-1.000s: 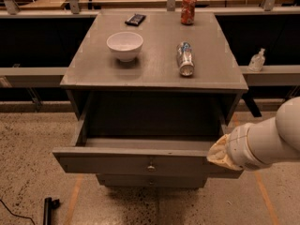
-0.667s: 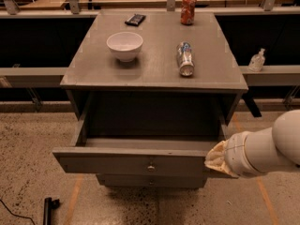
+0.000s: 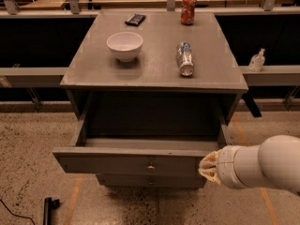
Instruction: Close top drawer
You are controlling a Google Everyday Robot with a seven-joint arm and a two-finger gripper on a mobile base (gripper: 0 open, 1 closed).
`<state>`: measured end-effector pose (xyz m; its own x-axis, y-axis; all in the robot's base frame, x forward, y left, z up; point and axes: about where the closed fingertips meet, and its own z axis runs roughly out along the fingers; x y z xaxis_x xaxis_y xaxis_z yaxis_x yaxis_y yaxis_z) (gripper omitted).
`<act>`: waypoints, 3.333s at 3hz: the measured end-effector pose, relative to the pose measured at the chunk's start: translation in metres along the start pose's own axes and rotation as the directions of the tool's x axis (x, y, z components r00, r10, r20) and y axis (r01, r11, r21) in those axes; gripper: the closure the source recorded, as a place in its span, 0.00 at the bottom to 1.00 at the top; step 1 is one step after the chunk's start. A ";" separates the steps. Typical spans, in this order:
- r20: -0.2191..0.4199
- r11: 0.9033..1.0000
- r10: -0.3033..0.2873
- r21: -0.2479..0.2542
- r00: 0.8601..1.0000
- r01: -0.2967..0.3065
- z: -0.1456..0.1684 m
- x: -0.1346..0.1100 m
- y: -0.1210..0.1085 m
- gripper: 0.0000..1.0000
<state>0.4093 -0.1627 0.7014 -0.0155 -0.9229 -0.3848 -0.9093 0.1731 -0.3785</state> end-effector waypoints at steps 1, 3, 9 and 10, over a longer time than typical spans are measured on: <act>-0.012 0.998 -0.022 0.053 1.000 0.022 0.017 0.001 -0.004 1.00; -0.021 0.988 -0.065 0.138 0.998 0.067 0.046 0.007 -0.034 1.00; -0.025 0.952 -0.156 0.263 0.987 0.157 0.126 0.027 -0.145 1.00; -0.027 0.945 -0.162 0.285 0.986 0.163 0.133 0.030 -0.159 1.00</act>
Offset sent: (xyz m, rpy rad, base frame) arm 0.0543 0.0100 -0.0393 -0.0508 -0.1688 -0.0025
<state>0.6089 -0.1727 0.6384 0.1206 -0.9477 -0.2954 -0.7428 0.1113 -0.6602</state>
